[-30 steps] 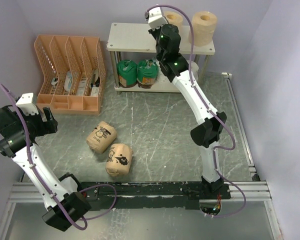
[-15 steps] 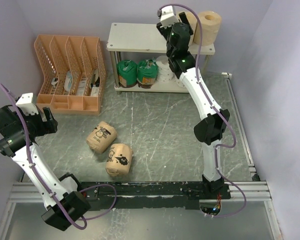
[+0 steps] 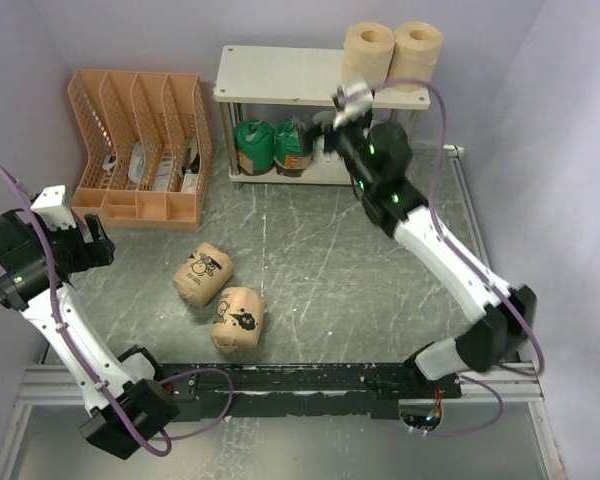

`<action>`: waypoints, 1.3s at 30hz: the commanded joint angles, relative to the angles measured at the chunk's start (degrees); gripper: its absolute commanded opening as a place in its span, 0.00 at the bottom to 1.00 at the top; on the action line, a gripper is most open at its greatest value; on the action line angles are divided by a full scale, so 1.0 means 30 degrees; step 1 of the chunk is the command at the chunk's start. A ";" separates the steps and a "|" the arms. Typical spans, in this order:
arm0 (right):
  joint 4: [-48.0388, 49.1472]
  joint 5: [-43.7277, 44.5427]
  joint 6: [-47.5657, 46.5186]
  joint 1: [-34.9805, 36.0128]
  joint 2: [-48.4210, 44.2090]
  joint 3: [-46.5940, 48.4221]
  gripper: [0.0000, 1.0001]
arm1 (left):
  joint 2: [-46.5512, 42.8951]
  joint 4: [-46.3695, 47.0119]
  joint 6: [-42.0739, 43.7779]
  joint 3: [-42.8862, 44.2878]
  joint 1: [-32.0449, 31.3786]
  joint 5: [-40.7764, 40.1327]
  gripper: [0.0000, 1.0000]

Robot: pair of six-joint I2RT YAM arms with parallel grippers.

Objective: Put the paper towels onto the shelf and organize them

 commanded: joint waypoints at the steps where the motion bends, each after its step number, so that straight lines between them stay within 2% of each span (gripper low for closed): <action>1: 0.6127 -0.5567 0.7784 0.0096 -0.3263 -0.9752 1.00 | 0.0874 0.0075 -0.0108 0.0230 0.0218 0.0216 0.92; 3: 0.8183 -0.7881 0.9914 0.0096 -0.2982 -1.3712 0.99 | 0.1261 0.0015 -0.0060 0.0245 0.0216 0.0229 0.91; 7: 1.2431 -1.1409 1.4025 0.0451 -0.1621 -1.7920 0.94 | 0.1218 0.0000 0.0015 0.0269 0.0205 0.0327 0.91; 9: 1.4554 -1.1814 1.5318 0.1042 -0.0919 -1.9423 0.94 | 0.1031 -0.0005 0.0032 0.0261 0.0214 0.0329 0.91; 11: 1.5327 -1.1613 1.5464 0.1813 -0.0223 -2.0130 0.94 | 0.0978 0.0003 0.0025 0.0265 0.0199 0.0286 0.92; 25: 1.9770 -1.2979 1.7613 0.3833 0.4897 -1.8915 0.93 | 0.1239 0.0011 0.0028 0.0265 0.0221 0.0349 0.91; 39: 1.8520 -1.2565 1.6648 0.6197 0.5872 -1.7634 0.87 | 0.1345 0.0096 0.0032 0.0181 0.0221 0.0157 0.91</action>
